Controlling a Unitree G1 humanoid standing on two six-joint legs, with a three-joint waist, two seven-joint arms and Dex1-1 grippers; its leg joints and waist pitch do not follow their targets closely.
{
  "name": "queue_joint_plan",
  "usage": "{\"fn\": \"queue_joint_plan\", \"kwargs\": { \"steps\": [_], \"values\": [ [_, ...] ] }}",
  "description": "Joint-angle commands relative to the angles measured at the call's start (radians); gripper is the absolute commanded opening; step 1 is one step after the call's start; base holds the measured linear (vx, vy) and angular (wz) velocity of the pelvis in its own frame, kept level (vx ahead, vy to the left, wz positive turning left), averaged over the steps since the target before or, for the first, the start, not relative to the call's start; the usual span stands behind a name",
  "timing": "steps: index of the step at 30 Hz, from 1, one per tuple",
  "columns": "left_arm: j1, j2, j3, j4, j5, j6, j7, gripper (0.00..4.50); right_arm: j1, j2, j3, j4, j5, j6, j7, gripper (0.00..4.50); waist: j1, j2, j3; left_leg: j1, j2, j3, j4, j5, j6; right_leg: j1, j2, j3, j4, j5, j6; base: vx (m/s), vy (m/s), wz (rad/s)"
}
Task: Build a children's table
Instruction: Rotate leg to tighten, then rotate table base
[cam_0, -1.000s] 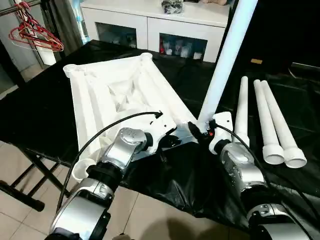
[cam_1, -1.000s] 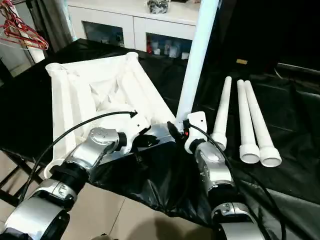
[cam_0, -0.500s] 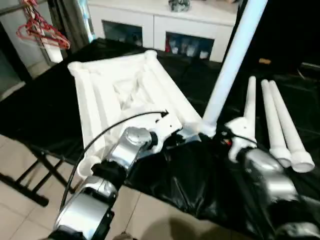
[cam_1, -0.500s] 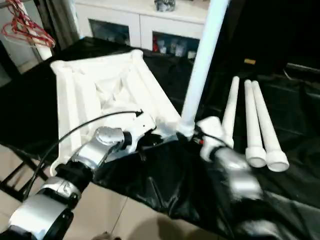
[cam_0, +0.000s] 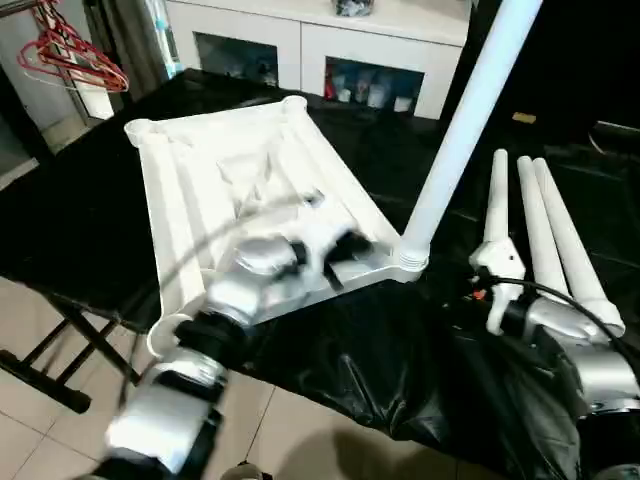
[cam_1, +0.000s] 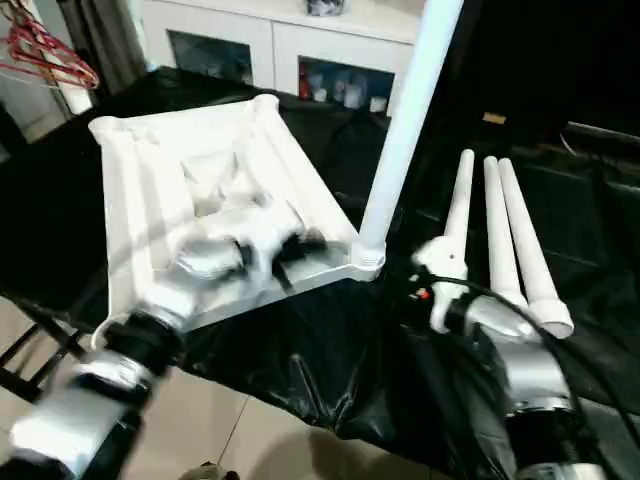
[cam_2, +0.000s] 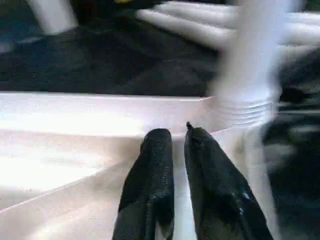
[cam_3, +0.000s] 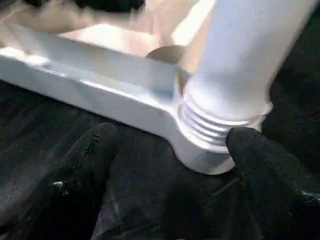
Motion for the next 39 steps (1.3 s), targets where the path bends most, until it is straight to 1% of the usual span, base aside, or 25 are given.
{"fn": "queue_joint_plan", "kwargs": {
  "steps": [1, 3, 5, 6, 7, 8, 10, 11, 12, 14, 17, 18, 19, 20, 21, 22, 24, 26, 28, 29, 31, 32, 35, 36, 39],
  "values": [
    [-0.007, 0.057, 0.035, -0.054, 0.012, 0.035, 0.016, 0.65, 0.005, 0.001, 0.026, -0.049, 0.002, 0.033, 0.018, 3.9, 0.005, -0.013, -0.07, 0.008, 0.066, -0.026, -0.053, -0.062, 0.141, 0.058, -0.106, 0.06, -0.054, -0.055, -0.202, 0.0, 0.0, 0.0],
    [0.003, 0.113, 0.063, -0.107, 0.013, 0.083, 0.018, 0.65, 0.011, 0.006, 0.042, -0.065, 0.006, 0.051, 0.024, 3.9, 0.004, -0.011, -0.07, 0.012, 0.069, -0.026, -0.053, -0.062, 0.135, 0.055, -0.105, 0.061, -0.052, -0.046, -0.207, 0.0, 0.0, 0.0],
    [0.021, 0.203, 0.095, -0.163, 0.024, 0.143, 0.011, 0.65, 0.016, 0.018, 0.065, -0.075, -0.006, 0.073, 0.018, 3.9, 0.006, -0.007, -0.067, 0.013, 0.072, -0.025, -0.055, -0.074, 0.117, 0.052, -0.106, 0.063, -0.049, -0.054, -0.22, 0.0, 0.0, 0.0],
    [0.021, 0.203, 0.095, -0.163, 0.024, 0.143, 0.011, 0.66, 0.016, 0.018, 0.065, -0.075, -0.006, 0.073, 0.018, 3.72, 0.006, -0.006, -0.067, 0.014, 0.072, -0.025, -0.056, -0.08, 0.112, 0.051, -0.106, 0.063, -0.049, -0.061, -0.22, 0.0, 0.0, 0.0],
    [0.023, 0.253, 0.102, -0.159, 0.044, 0.153, 0.029, 0.66, 0.014, 0.027, 0.073, -0.065, -0.015, 0.077, 0.01, 3.72, 0.007, -0.011, -0.065, 0.014, 0.07, -0.025, -0.057, -0.09, 0.103, 0.052, -0.108, 0.063, -0.052, -0.082, -0.216, 0.0, 0.0, 0.0],
    [0.023, 0.258, 0.102, -0.157, 0.047, 0.153, 0.031, 0.66, 0.013, 0.028, 0.074, -0.063, -0.015, 0.077, 0.009, 3.61, 0.006, -0.008, -0.064, 0.015, 0.07, -0.024, -0.058, -0.097, 0.097, 0.05, -0.107, 0.064, -0.053, -0.093, -0.213, 0.0, 0.0, 0.0],
    [0.025, 0.326, 0.096, -0.133, 0.091, 0.165, 0.051, 0.36, 0.01, 0.037, 0.088, -0.044, -0.025, 0.07, 0.01, 3.43, 0.006, -0.005, -0.063, 0.018, 0.07, -0.025, -0.059, -0.118, 0.074, 0.047, -0.106, 0.065, -0.055, -0.12, -0.198, 0.0, 0.0, 0.0],
    [0.038, 0.376, 0.083, -0.128, 0.124, 0.198, 0.055, 0.28, 0.004, 0.046, 0.101, -0.031, -0.032, 0.066, 0.009, 3.3, 0.005, -0.005, -0.063, 0.018, 0.069, -0.024, -0.06, -0.122, 0.071, 0.047, -0.105, 0.066, -0.056, -0.122, -0.196, 0.0, 0.0, 0.0],
    [0.049, 0.402, 0.072, -0.131, 0.141, 0.223, 0.052, 0.25, -0.001, 0.053, 0.107, -0.023, -0.036, 0.063, 0.006, 3.15, 0.004, -0.005, -0.061, 0.014, 0.068, -0.026, -0.062, -0.129, 0.06, 0.048, -0.106, 0.067, -0.054, -0.137, -0.187, 0.0, 0.0, 0.0],
    [0.077, 0.424, 0.055, -0.153, 0.157, 0.266, 0.042, 0.15, -0.012, 0.065, 0.114, -0.012, -0.039, 0.073, -0.008, 3.09, 0.004, -0.004, -0.061, 0.018, 0.07, -0.026, -0.063, -0.13, 0.046, 0.047, -0.108, 0.068, -0.055, -0.147, -0.188, 0.0, 0.0, 0.0],
    [0.124, 0.428, 0.023, -0.183, 0.175, 0.327, 0.034, 0.0, -0.023, 0.073, 0.133, -0.006, -0.055, 0.079, -0.022, 2.76, 0.007, -0.001, -0.062, 0.023, 0.072, -0.025, -0.063, -0.139, 0.036, 0.043, -0.109, 0.07, -0.055, -0.141, -0.196, 0.0, 0.0, 0.0],
    [0.136, 0.429, 0.005, -0.184, 0.188, 0.343, 0.035, 0.0, -0.029, 0.079, 0.138, -0.003, -0.06, 0.081, -0.031, 2.7, 0.008, -0.001, -0.062, 0.02, 0.073, -0.026, -0.064, -0.134, 0.035, 0.045, -0.109, 0.071, -0.053, -0.129, -0.2, 0.0, 0.0, 0.0],
    [0.14, 0.429, -0.007, -0.178, 0.198, 0.352, 0.039, 0.0, -0.035, 0.083, 0.139, 0.002, -0.064, 0.08, -0.039, 2.64, 0.007, 0.005, -0.063, 0.021, 0.072, -0.026, -0.064, -0.14, 0.03, 0.043, -0.108, 0.071, -0.053, -0.124, -0.199, 0.0, 0.0, 0.0],
    [0.143, 0.424, -0.019, -0.164, 0.204, 0.354, 0.037, 0.0, -0.049, 0.093, 0.139, 0.02, -0.075, 0.073, -0.056, 2.54, 0.007, 0.001, -0.063, 0.02, 0.072, -0.027, -0.065, -0.146, 0.027, 0.046, -0.109, 0.071, -0.054, -0.118, -0.202, 0.0, 0.0, 0.0],
    [0.144, 0.422, -0.02, -0.161, 0.204, 0.353, 0.035, 0.0, -0.051, 0.095, 0.139, 0.024, -0.077, 0.07, -0.06, 2.42, 0.007, 0.002, -0.062, 0.021, 0.071, -0.027, -0.065, -0.149, 0.024, 0.045, -0.11, 0.071, -0.053, -0.12, -0.206, 0.0, 0.0, 0.0],
    [0.147, 0.416, -0.028, -0.157, 0.197, 0.347, 0.021, 0.0, -0.064, 0.105, 0.136, 0.048, -0.086, 0.056, -0.08, 2.32, 0.006, -0.004, -0.059, 0.018, 0.068, -0.027, -0.066, -0.168, 0.02, 0.048, -0.111, 0.071, -0.058, -0.151, -0.199, 0.0, 0.0, 0.0],
    [0.152, 0.412, -0.041, -0.158, 0.192, 0.342, -0.002, 0.0, -0.078, 0.115, 0.129, 0.073, -0.091, 0.049, -0.104, 2.19, 0.007, -0.003, -0.059, 0.02, 0.067, -0.027, -0.067, -0.176, 0.011, 0.048, -0.114, 0.072, -0.062, -0.188, -0.192, 0.0, 0.0, 0.0],
    [0.157, 0.401, -0.064, -0.153, 0.189, 0.331, -0.036, 0.0, -0.105, 0.132, 0.121, 0.122, -0.103, 0.032, -0.141, 1.92, 0.006, -0.006, -0.061, 0.02, 0.067, -0.027, -0.066, -0.168, 0.011, 0.048, -0.114, 0.073, -0.06, -0.183, -0.19, 0.0, 0.0, 0.0],
    [0.16, 0.395, -0.077, -0.151, 0.19, 0.328, -0.053, 0.0, -0.118, 0.14, 0.118, 0.144, -0.109, 0.026, -0.157, 1.84, 0.004, -0.004, -0.062, 0.02, 0.067, -0.027, -0.064, -0.16, 0.011, 0.048, -0.112, 0.073, -0.057, -0.164, -0.196, 0.0, 0.0, 0.0],
    [0.176, 0.394, -0.118, -0.183, 0.188, 0.345, -0.113, 0.0, -0.138, 0.15, 0.12, 0.177, -0.117, 0.019, -0.18, 1.64, 0.005, -0.005, -0.062, 0.019, 0.067, -0.027, -0.064, -0.156, 0.013, 0.049, -0.114, 0.073, -0.058, -0.159, -0.196, 0.0, 0.0, 0.0],
    [0.195, 0.396, -0.169, -0.228, 0.184, 0.363, -0.186, 0.0, -0.159, 0.161, 0.123, 0.208, -0.126, 0.014, -0.205, 1.56, 0.001, 0.002, -0.06, 0.019, 0.067, -0.028, -0.067, -0.164, 0.005, 0.049, -0.11, 0.073, -0.056, -0.163, -0.201, 0.0, 0.0, 0.0],
    [0.196, 0.395, -0.172, -0.231, 0.183, 0.363, -0.191, 0.0, -0.161, 0.162, 0.123, 0.211, -0.127, 0.012, -0.207, 1.5, 0.002, 0.001, -0.061, 0.023, 0.068, -0.027, -0.066, -0.166, 0.002, 0.047, -0.113, 0.075, -0.056, -0.162, -0.203, 0.0, 0.0, 0.0],
    [0.213, 0.385, -0.233, -0.288, 0.166, 0.371, -0.293, 0.0, -0.192, 0.182, 0.114, 0.262, -0.135, -0.01, -0.242, 1.22, 0.002, 0.002, -0.06, 0.024, 0.067, -0.025, -0.065, -0.178, -0.001, 0.047, -0.114, 0.076, -0.059, -0.174, -0.208, 0.0, 0.0, 0.0],
    [0.217, 0.382, -0.247, -0.313, 0.156, 0.377, -0.321, 0.0, -0.198, 0.185, 0.113, 0.271, -0.136, -0.016, -0.247, 1.14, 0.002, 0.004, -0.059, 0.024, 0.068, -0.026, -0.067, -0.183, -0.004, 0.047, -0.113, 0.076, -0.059, -0.183, -0.207, 0.0, 0.0, 0.0],
    [0.224, 0.361, -0.276, -0.382, 0.131, 0.381, -0.36, 0.0, -0.206, 0.189, 0.116, 0.286, -0.137, -0.028, -0.245, 1.0, 0.001, 0.005, -0.059, 0.025, 0.069, -0.025, -0.067, -0.198, -0.01, 0.047, -0.11, 0.075, -0.059, -0.188, -0.211, 0.0, 0.0, 0.0]
  ]
}}
